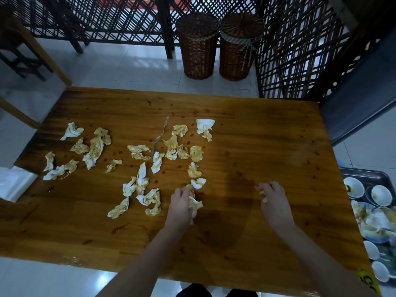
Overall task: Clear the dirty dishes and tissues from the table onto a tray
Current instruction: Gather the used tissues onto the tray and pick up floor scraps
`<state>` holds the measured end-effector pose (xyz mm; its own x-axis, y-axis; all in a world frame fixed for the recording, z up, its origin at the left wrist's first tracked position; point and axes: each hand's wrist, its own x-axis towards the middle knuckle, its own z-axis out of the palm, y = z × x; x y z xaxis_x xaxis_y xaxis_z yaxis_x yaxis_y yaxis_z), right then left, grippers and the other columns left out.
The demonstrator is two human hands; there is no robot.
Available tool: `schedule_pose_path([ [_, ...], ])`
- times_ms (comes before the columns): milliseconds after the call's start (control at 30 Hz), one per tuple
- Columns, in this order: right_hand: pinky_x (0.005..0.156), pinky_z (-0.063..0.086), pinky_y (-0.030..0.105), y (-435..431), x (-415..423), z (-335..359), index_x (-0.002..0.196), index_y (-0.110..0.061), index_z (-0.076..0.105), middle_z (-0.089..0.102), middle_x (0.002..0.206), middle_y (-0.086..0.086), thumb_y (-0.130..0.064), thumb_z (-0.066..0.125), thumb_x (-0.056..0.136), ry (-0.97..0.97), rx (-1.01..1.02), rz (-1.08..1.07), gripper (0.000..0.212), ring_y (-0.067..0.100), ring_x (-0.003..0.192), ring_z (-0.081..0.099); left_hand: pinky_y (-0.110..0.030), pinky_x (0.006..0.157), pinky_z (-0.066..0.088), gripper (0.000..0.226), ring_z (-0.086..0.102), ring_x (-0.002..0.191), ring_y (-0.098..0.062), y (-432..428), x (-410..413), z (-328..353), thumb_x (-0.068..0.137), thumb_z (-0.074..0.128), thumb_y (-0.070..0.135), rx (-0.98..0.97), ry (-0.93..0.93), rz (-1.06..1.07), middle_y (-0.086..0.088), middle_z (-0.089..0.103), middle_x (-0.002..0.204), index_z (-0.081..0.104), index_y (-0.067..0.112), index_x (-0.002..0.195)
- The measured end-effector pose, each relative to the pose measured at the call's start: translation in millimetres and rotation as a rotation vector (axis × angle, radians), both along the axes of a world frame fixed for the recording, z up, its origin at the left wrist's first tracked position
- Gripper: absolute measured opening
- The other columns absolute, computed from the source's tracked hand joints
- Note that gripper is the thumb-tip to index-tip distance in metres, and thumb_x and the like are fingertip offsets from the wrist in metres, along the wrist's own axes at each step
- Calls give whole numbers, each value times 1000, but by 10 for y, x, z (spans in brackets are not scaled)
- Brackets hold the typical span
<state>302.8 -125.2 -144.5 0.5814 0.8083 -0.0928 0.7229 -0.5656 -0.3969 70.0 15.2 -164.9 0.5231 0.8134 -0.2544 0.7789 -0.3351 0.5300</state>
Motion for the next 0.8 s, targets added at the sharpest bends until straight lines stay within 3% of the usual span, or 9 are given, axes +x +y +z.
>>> schedule_pose_path([
  [267,88,43,26,-148,-44,95,113,-13,59,48,119,4,9,46,87,41,43,-76,36,20,111,44,-28,93,40,44,40,113,-19,-9,279,273,88,56,1,196,-34,-190,-3,36,125,44,17,128],
  [600,87,33,16,-965,672,147,112,-17,59,48,116,-1,5,47,87,8,98,-149,36,13,108,44,-28,94,43,44,41,111,-16,-626,1368,496,88,59,4,213,-88,-300,-1,37,121,43,20,125],
  [800,90,40,30,-1646,1497,127,108,-18,57,46,117,2,4,46,84,78,80,-231,34,20,111,42,-22,80,40,39,42,100,-12,-1294,2312,517,87,58,0,154,-120,-359,3,35,112,46,20,118],
])
